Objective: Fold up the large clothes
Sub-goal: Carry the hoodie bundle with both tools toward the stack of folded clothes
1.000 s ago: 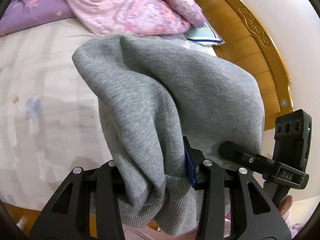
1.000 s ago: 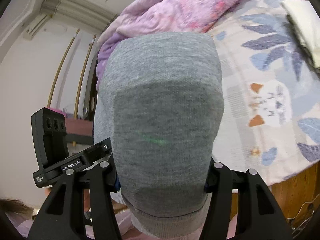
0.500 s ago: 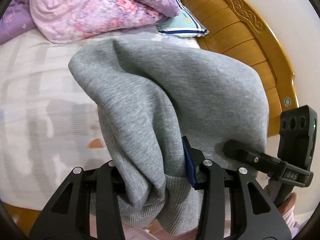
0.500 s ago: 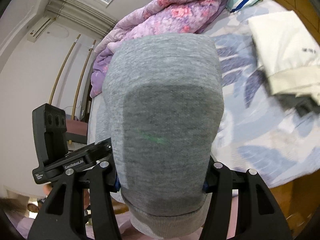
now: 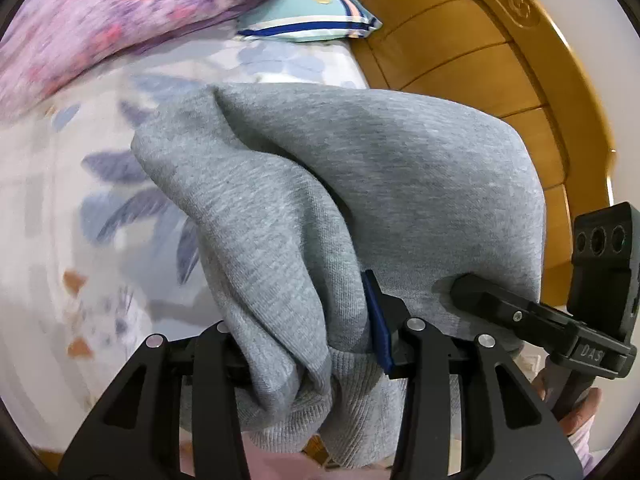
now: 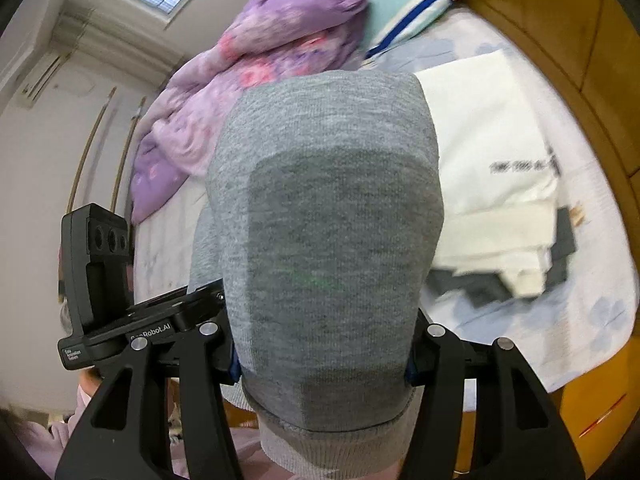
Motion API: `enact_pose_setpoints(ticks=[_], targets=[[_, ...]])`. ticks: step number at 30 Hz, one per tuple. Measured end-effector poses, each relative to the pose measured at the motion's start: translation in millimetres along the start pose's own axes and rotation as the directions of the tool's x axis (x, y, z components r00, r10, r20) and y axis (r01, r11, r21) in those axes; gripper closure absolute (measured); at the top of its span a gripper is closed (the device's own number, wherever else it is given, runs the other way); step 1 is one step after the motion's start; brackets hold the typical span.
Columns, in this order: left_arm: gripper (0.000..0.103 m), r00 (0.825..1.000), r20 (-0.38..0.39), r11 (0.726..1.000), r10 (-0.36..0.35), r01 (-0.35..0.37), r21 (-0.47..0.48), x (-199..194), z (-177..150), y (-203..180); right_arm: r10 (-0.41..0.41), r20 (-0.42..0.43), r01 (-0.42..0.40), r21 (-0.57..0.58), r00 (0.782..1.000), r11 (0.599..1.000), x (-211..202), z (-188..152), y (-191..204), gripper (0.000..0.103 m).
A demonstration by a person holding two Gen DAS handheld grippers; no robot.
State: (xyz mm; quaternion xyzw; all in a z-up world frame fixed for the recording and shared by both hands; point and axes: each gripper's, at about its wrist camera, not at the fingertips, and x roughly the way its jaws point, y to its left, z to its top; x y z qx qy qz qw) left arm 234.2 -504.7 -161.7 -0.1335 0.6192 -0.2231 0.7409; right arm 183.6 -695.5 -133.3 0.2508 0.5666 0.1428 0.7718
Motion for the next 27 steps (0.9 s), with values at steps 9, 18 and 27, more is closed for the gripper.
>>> enact_pose_setpoints(ticks=[9,18,27], targets=[[0.062,0.996,0.022,0.996,0.084,-0.084,0.009,112.9,91.9,-21.8,-0.055,-0.064,0.056,0.009,0.996,0.998,45.1,122.0,-89.6,0.05],[0.056,0.987,-0.025,0.986,0.158,-0.157,0.049,229.3,127.2,15.9,-0.23,-0.142,0.237,0.032,0.963,0.971,127.2,159.8,-182.4,0.033],[0.03,0.927,-0.047,0.924,0.372,-0.366,0.111,213.8,110.8,66.8,-0.377,-0.076,0.38,0.029,0.923,0.925,96.8,132.8,-176.2,0.009]])
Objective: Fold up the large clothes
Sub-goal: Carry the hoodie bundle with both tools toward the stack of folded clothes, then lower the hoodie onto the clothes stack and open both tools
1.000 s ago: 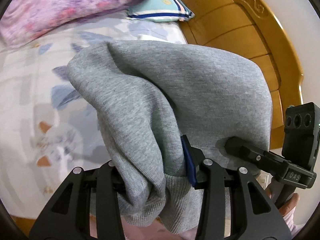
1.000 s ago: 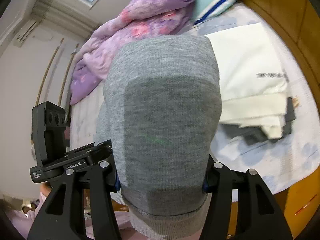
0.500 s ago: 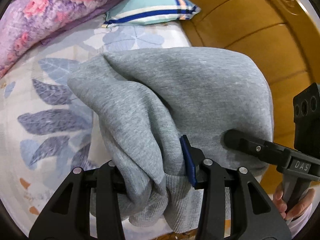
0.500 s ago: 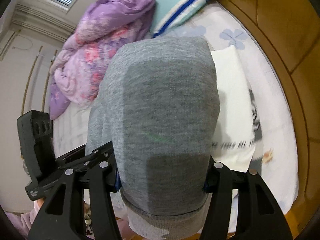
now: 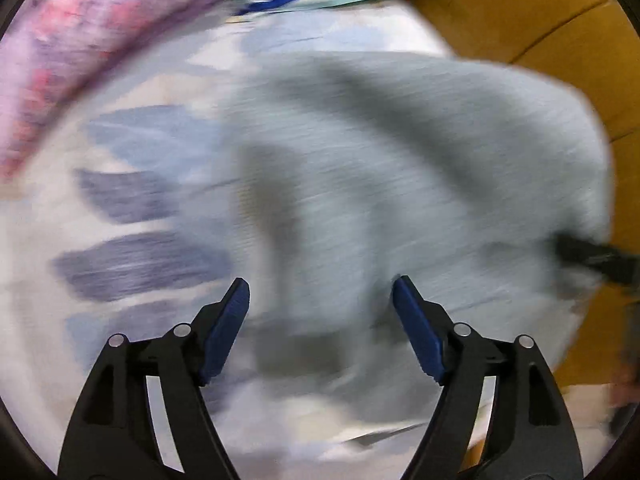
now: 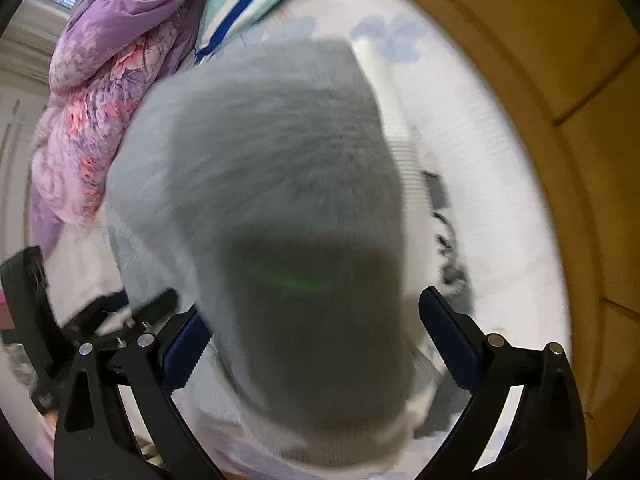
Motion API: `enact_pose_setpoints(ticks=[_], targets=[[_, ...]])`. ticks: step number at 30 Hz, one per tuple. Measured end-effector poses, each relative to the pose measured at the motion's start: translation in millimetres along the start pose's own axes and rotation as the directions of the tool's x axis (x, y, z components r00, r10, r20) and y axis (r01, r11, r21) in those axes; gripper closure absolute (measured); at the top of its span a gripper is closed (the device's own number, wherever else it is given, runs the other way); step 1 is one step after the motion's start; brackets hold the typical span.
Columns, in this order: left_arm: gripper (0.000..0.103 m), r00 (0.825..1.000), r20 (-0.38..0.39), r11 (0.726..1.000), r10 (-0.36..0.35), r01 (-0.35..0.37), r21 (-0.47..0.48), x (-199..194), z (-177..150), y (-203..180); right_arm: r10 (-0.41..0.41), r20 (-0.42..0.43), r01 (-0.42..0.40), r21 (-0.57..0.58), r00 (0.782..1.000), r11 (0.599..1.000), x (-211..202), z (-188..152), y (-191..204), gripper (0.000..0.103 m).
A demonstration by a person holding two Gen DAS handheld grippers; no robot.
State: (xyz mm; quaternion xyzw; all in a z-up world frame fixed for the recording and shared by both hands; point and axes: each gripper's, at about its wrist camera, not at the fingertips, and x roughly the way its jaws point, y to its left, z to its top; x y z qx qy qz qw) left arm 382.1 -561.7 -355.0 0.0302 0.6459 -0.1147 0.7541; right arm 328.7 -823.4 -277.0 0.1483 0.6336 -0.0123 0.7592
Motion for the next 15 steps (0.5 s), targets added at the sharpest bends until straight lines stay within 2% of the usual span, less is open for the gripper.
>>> enact_pose_setpoints(ticks=[1,3,4,5,7,8,9,12,14,15], targets=[[0.035,1.0,-0.002,1.0,0.003,-0.003,0.003,-4.1,-2.6,6.4,-0.075,0.055,0.076,-0.015,0.996,0.997,-16.6,-7.1,2.4,0.009],[0.046,0.999,0.005,0.999,-0.04,0.04,-0.021,-15.2,-6.8,20.7,-0.148,0.205,0.151,0.001,0.968,0.988,-52.1,-20.9,1.8,0.021],[0.053,0.999,0.015,0.998,-0.05,0.051,-0.032,-23.0,-7.6,24.6,-0.144,0.262,0.147,0.01,0.954,0.989,-64.9,-24.5,1.1,0.046],[0.058,0.998,0.038,0.999,-0.044,0.045,-0.03,-30.6,-6.9,25.3,-0.109,0.296,0.112,0.006,0.949,0.994,-75.2,-26.7,2.4,0.063],[0.063,0.992,0.111,0.998,-0.055,0.059,-0.028,-46.0,1.1,18.8,0.009,0.312,0.005,-0.044,0.95,0.999,-82.5,-22.6,8.2,0.074],[0.065,0.985,0.145,0.995,-0.089,0.096,-0.037,-51.8,7.3,15.7,0.029,0.308,-0.008,-0.069,0.951,0.998,-78.5,-17.7,12.5,0.085],[0.07,0.976,0.177,0.99,-0.124,0.135,-0.049,-55.7,15.5,11.2,0.019,0.299,0.009,-0.092,0.954,0.996,-72.2,-11.2,18.2,0.088],[0.07,0.959,0.236,0.983,-0.159,0.176,-0.05,-47.1,50.5,-7.6,-0.005,0.264,0.03,-0.09,0.964,0.995,-43.7,16.9,20.9,0.091],[0.072,0.963,0.226,0.983,-0.149,0.169,-0.068,-27.6,75.5,-20.5,-0.058,0.256,0.073,-0.049,0.965,0.996,-22.1,37.2,16.3,0.094],[0.075,0.97,0.185,0.98,-0.16,0.179,-0.087,-4.8,91.4,-23.7,-0.08,0.252,0.086,-0.011,0.964,0.996,-10.6,44.6,9.2,0.095]])
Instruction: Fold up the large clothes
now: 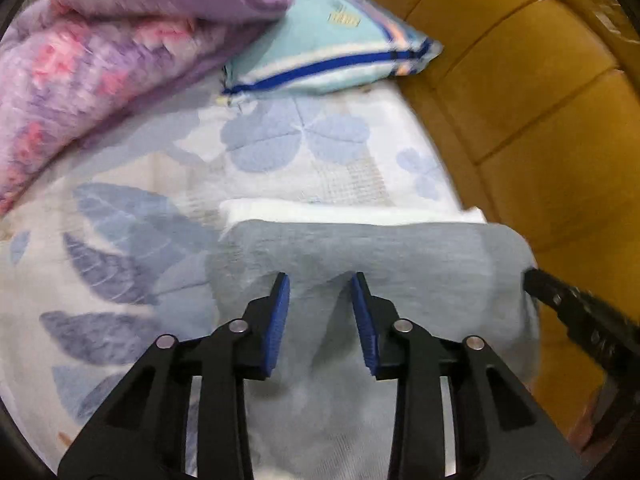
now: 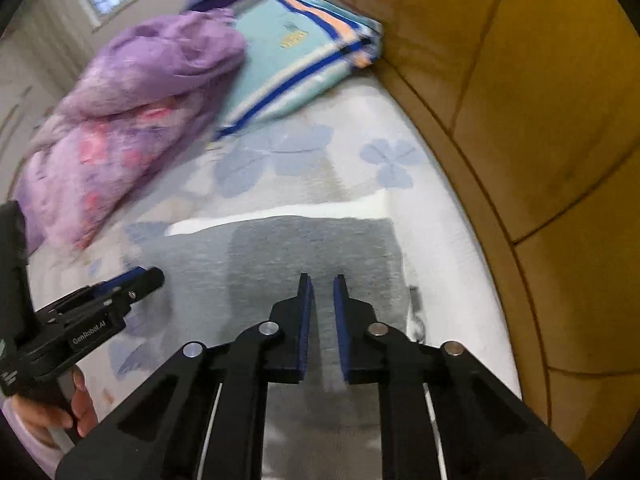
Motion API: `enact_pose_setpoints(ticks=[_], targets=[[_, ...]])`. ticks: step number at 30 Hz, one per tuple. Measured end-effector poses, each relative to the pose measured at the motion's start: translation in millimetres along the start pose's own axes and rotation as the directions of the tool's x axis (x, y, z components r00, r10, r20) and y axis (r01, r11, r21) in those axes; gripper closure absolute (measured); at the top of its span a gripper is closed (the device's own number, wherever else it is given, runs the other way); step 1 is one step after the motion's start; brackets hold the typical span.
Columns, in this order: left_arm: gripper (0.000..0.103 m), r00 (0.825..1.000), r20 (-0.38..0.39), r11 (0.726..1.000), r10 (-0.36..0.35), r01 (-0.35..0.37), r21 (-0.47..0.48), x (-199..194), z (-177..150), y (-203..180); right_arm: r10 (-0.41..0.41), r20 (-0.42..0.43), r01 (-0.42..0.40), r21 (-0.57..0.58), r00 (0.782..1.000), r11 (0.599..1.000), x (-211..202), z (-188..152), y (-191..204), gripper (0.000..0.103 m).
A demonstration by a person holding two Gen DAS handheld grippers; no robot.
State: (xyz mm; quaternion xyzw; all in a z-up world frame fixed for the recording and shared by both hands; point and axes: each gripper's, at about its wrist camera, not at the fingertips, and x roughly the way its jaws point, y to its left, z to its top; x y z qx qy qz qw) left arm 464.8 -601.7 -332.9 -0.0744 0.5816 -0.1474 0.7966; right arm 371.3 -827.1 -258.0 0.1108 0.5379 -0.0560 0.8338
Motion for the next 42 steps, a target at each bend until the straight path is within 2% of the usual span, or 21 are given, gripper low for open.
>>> enact_pose_setpoints(ticks=[2,3,5,7,9,11,13,15,17,18,19,20,21,22,24,26,30,31,35,40,42], targets=[[0.075,0.997,-0.067,0.999,-0.032,0.03,-0.039,38.0,9.3,1.3,0.004,-0.009,-0.004,0.052,1.0,0.999,14.0,5.2,-10.5,0.095],[0.075,0.997,-0.067,0.999,-0.031,0.028,-0.044,43.9,10.1,2.1,0.023,-0.015,-0.022,0.072,1.0,0.997,17.9,10.4,-13.0,0.096],[0.075,0.998,-0.058,0.999,-0.012,0.01,-0.034,42.3,12.2,2.3,0.056,-0.039,-0.051,0.111,0.998,0.993,16.5,18.0,-14.3,0.096],[0.075,0.999,-0.042,1.0,0.003,-0.003,-0.006,24.7,2.5,2.3,0.032,-0.047,-0.028,0.082,0.998,0.996,0.9,14.0,-3.5,0.096],[0.075,0.999,-0.009,0.998,0.052,-0.052,0.036,1.2,-25.5,0.5,0.045,-0.049,-0.043,0.049,0.998,0.998,-17.8,-4.4,7.5,0.095],[0.074,0.998,-0.029,0.996,0.056,-0.054,0.065,-4.6,-62.2,-2.2,0.092,-0.087,-0.087,0.056,0.992,0.995,-32.5,-40.3,12.8,0.095],[0.075,0.994,-0.058,0.989,0.091,-0.083,0.121,5.5,-101.9,-5.9,0.072,-0.123,-0.063,0.08,0.99,0.995,-28.6,-70.1,14.6,0.095],[0.075,0.993,-0.029,0.984,0.113,-0.108,0.14,6.4,-132.8,-7.3,0.053,-0.161,-0.034,0.113,0.985,0.993,-17.9,-99.8,10.5,0.095],[0.075,0.994,-0.035,0.986,0.106,-0.1,0.135,3.8,-143.1,-5.7,0.075,-0.206,-0.041,0.163,0.976,0.986,-7.1,-119.8,7.7,0.095],[0.075,0.994,-0.036,0.986,0.101,-0.095,0.134,0.3,-145.8,-3.7,0.076,-0.21,-0.043,0.16,0.975,0.986,-5.5,-124.7,9.6,0.095],[0.069,0.994,-0.038,0.986,0.098,-0.092,0.136,-1.1,-146.1,-1.9,0.054,-0.212,-0.027,0.129,0.976,0.991,-6.1,-128.7,14.3,0.095],[0.066,0.994,-0.052,0.985,0.101,-0.093,0.144,-2.1,-146.2,0.1,0.04,-0.204,-0.018,0.108,0.978,0.994,-10.2,-129.2,18.6,0.093],[0.053,0.992,-0.062,0.984,0.109,-0.099,0.147,-3.4,-146.6,1.3,0.042,-0.201,-0.02,0.109,0.979,0.994,-14.9,-128.2,21.0,0.092],[0.047,0.991,-0.069,0.984,0.119,-0.108,0.144,-6.7,-145.6,4.3,0.05,-0.201,-0.025,0.126,0.978,0.992,-19.0,-126.9,21.2,0.088],[0.043,0.992,-0.062,0.986,0.108,-0.099,0.132,-15.9,-147.1,9.3,0.081,-0.194,-0.047,0.173,0.978,0.984,-24.9,-126.1,21.3,0.076],[0.04,0.991,-0.08,0.987,0.104,-0.092,0.135,-22.7,-146.6,12.9,0.112,-0.182,-0.072,0.215,0.977,0.974,-33.6,-130.0,23.2,0.057],[0.038,0.989,-0.081,0.981,0.124,-0.11,0.162,-42.0,-148.6,15.8,0.121,-0.192,-0.076,0.227,0.974,0.971,-49.4,-139.9,35.0,0.053],[0.034,0.989,-0.081,0.981,0.124,-0.11,0.162,-47.0,-149.6,16.3,0.113,-0.194,-0.067,0.225,0.975,0.972,-52.5,-140.2,40.7,0.049],[0.03,0.99,-0.074,0.981,0.121,-0.108,0.158,-69.6,-152.0,21.4,0.07,-0.17,-0.03,0.228,0.983,0.973,-72.4,-146.3,53.9,0.033],[0.03,0.992,-0.055,0.982,0.11,-0.1,0.16,-103.8,-155.4,27.5,0.038,-0.134,-0.006,0.233,0.99,0.972,-100.0,-155.5,74.0,0.032],[0.026,0.993,-0.041,0.981,0.11,-0.102,0.166,-118.7,-155.3,27.6,0.017,-0.12,0.01,0.225,0.993,0.974,-109.6,-158.1,82.9,0.032]])
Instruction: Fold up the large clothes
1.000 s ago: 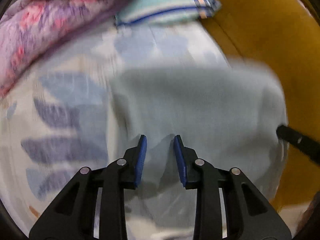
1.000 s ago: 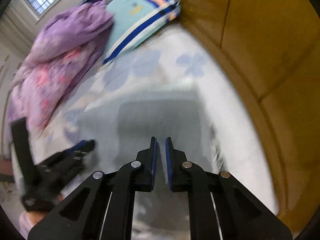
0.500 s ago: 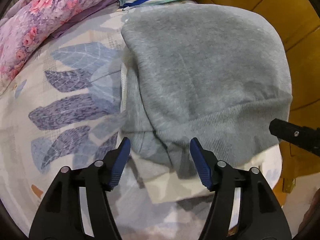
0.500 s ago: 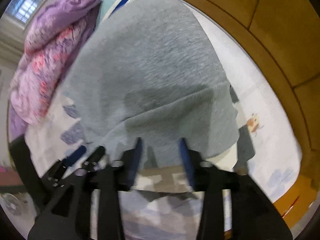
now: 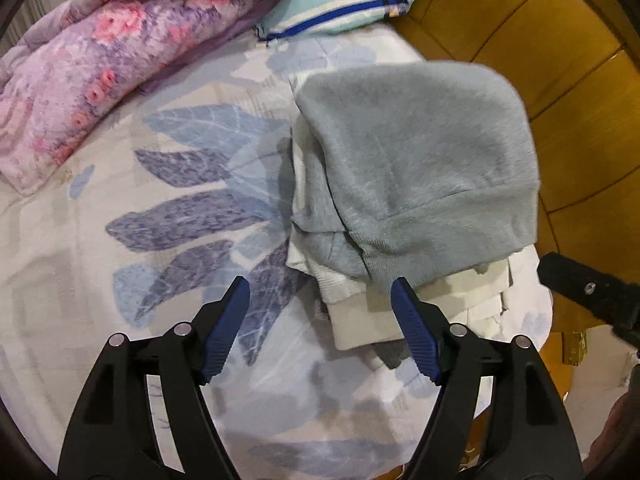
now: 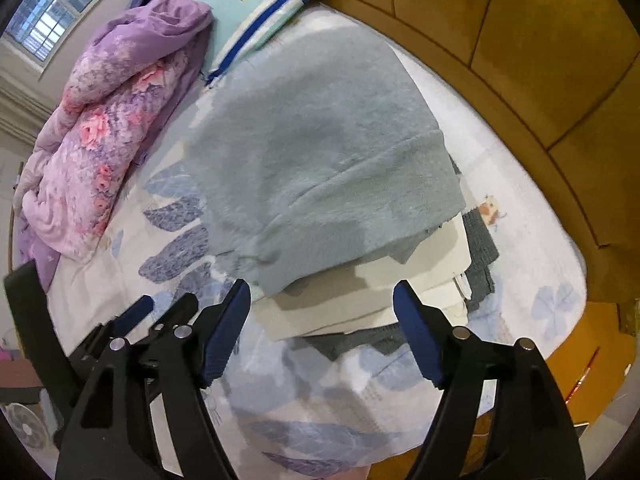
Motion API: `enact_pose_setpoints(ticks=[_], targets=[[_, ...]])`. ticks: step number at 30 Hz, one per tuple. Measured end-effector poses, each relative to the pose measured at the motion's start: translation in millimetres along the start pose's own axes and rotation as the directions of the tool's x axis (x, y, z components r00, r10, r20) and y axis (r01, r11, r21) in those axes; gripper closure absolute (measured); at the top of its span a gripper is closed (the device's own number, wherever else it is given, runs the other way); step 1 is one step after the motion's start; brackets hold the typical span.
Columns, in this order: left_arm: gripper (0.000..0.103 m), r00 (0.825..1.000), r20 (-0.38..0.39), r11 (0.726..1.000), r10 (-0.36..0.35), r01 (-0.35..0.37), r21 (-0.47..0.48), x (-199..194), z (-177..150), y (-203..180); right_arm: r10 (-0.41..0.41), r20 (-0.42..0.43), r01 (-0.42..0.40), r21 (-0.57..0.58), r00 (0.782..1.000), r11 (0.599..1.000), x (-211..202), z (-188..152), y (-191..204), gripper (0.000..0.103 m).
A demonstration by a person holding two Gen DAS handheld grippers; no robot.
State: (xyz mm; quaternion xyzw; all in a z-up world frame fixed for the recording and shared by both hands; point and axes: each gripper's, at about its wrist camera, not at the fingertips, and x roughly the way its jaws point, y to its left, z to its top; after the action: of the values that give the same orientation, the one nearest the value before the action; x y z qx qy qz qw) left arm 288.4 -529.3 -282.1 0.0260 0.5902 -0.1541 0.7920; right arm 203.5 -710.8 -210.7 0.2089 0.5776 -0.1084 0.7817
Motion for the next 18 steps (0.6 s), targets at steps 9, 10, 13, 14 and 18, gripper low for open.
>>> enact_pose_setpoints(ticks=[9,10,13,14,18], targets=[[0.018,0.99,0.135,0.997,-0.042,0.033,0.068,-86.4,-9.6,22.9,-0.053,0.142,0.048,0.032,0.988,0.998,-60.9,-38.8,39.8,0.03],[0.018,0.988,0.147,0.996,-0.049,0.038,0.078,-95.0,-11.4,26.0,-0.067,0.165,0.061,0.038,0.984,0.997,-70.2,-47.5,47.6,0.029],[0.018,0.978,0.19,0.99,-0.088,0.064,0.129,-124.5,-24.2,38.6,-0.095,0.199,0.084,0.064,0.975,0.994,-89.2,-67.3,64.2,0.029],[0.018,0.974,0.206,0.986,-0.097,0.066,0.153,-136.0,-29.7,44.2,-0.097,0.207,0.082,0.081,0.973,0.993,-96.1,-75.1,69.2,0.029],[0.018,0.959,0.256,0.976,-0.122,0.068,0.209,-182.8,-53.7,74.2,-0.126,0.274,0.098,0.114,0.953,0.989,-127.5,-111.7,102.6,0.029]])
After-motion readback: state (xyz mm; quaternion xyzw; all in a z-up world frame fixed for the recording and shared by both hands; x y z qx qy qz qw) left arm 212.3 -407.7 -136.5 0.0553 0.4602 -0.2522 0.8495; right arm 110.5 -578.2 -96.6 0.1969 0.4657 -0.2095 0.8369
